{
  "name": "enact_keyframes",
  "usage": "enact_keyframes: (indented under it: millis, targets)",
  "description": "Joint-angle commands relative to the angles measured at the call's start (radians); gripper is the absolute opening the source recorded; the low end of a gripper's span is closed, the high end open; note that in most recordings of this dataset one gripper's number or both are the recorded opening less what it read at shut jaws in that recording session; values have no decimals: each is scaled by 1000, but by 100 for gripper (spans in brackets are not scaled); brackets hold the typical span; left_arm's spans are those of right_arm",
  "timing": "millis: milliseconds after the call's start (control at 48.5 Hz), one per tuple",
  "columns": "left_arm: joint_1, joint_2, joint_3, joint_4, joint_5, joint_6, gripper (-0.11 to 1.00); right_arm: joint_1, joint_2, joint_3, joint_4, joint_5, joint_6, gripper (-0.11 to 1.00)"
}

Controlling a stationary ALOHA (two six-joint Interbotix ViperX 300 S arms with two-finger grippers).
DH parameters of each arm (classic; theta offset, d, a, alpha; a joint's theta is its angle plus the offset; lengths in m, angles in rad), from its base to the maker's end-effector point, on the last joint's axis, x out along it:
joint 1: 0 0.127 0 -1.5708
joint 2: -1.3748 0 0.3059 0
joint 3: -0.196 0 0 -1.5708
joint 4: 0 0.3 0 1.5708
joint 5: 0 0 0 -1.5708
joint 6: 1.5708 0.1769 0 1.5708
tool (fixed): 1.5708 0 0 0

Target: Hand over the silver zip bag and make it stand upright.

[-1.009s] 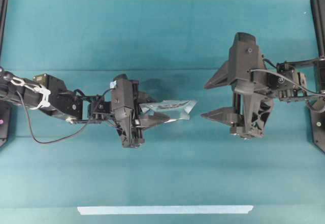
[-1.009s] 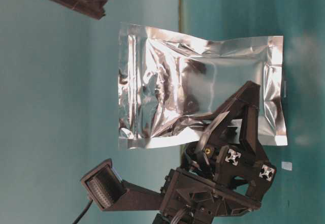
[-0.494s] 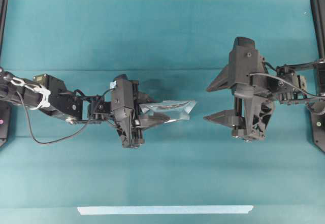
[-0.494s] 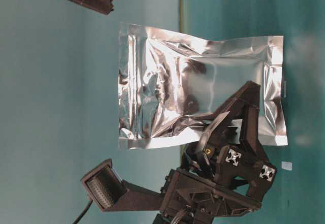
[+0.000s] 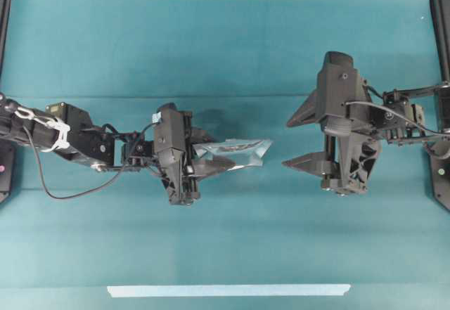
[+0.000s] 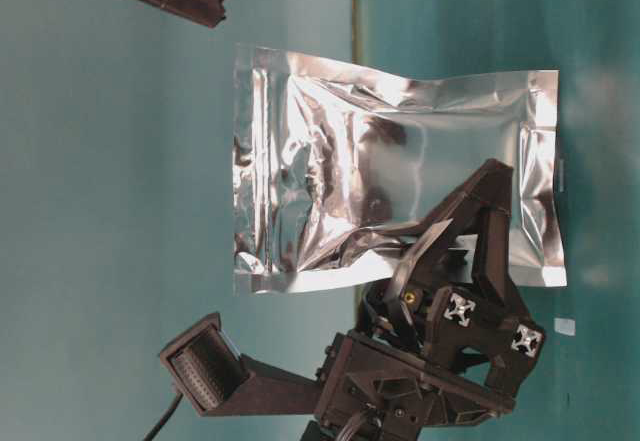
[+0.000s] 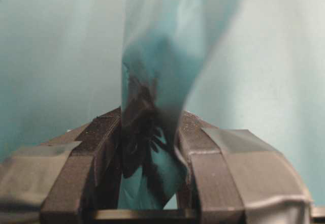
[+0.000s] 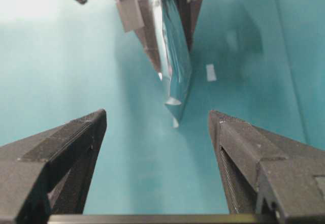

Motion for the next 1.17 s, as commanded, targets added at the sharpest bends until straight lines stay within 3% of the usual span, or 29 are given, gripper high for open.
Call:
enact_keyframes:
  millis: [0,1153]
  targets:
    - [-8,-8,-2,2,2,-2,28,-3,-12,-8,2,-8,5,84]
    - [-9,-6,2,0,20,-3,28,-3,-14,-6,2,-15,9,84]
